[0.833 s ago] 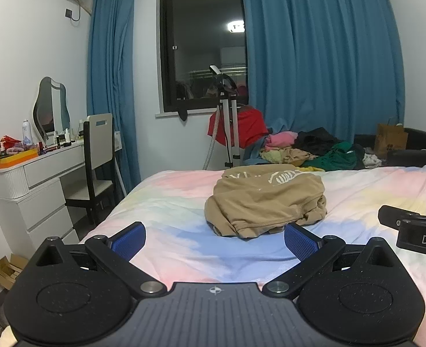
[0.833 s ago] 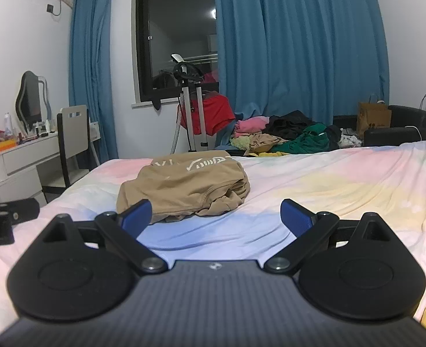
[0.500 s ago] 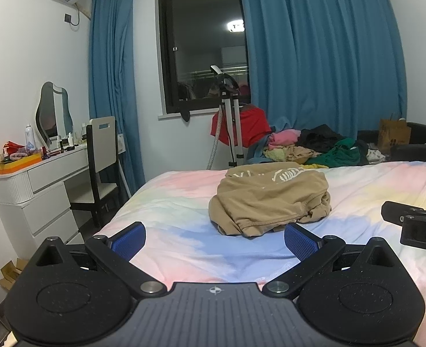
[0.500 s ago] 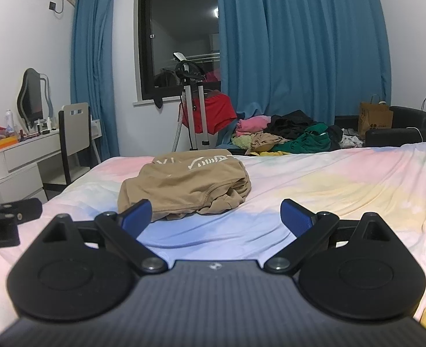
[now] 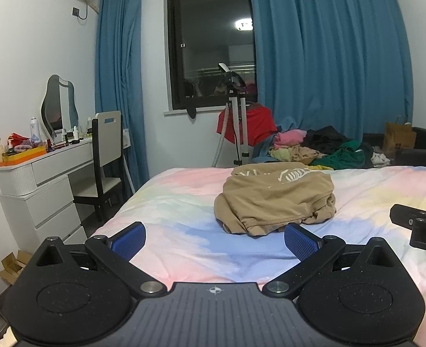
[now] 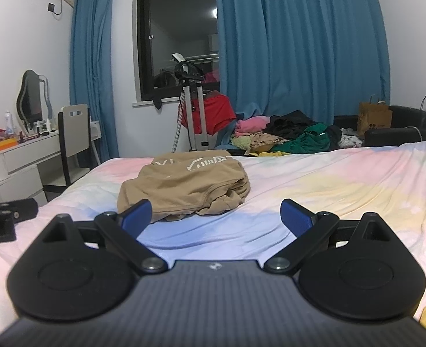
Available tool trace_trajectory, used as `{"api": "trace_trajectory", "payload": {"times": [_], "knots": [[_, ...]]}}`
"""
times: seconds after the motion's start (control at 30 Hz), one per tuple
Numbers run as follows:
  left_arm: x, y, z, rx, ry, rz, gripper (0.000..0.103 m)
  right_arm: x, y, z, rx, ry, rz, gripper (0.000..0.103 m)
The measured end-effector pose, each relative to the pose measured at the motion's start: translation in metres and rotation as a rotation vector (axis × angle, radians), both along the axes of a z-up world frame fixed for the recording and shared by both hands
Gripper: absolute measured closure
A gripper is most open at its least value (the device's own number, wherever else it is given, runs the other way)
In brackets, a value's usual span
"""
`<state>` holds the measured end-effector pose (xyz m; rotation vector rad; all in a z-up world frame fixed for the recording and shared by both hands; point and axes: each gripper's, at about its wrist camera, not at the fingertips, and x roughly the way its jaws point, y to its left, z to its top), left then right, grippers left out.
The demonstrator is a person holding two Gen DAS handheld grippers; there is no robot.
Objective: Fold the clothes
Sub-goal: 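Move both grippers toward the crumpled tan T-shirt on the bed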
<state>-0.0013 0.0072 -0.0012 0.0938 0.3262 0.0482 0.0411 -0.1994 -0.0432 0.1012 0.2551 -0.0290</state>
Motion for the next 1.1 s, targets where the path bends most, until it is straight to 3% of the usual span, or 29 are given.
{"api": "trace_trajectory", "payload": {"times": [0.57,0.67,0.77,0.93,1.1], "knots": [[0.004,-0.002,-0.005,0.006,-0.006,-0.011,0.0,0.006,0.004,0.001,0.008,0.005,-0.037,0.006],[0.008,0.002,-0.008,-0.017,-0.001,-0.023,0.0,0.012,0.008,0.012,0.033,0.001,-0.049,0.006],[0.008,0.003,-0.015,-0.028,-0.017,-0.033,0.0,0.018,0.008,0.036,0.125,-0.071,-0.08,0.006],[0.021,0.002,-0.032,-0.042,0.039,-0.026,0.0,0.043,-0.006,0.082,0.201,-0.144,-0.054,0.006],[0.032,-0.007,-0.049,0.016,0.067,-0.032,0.0,0.041,-0.036,0.076,0.179,-0.164,-0.074,0.006]]}}
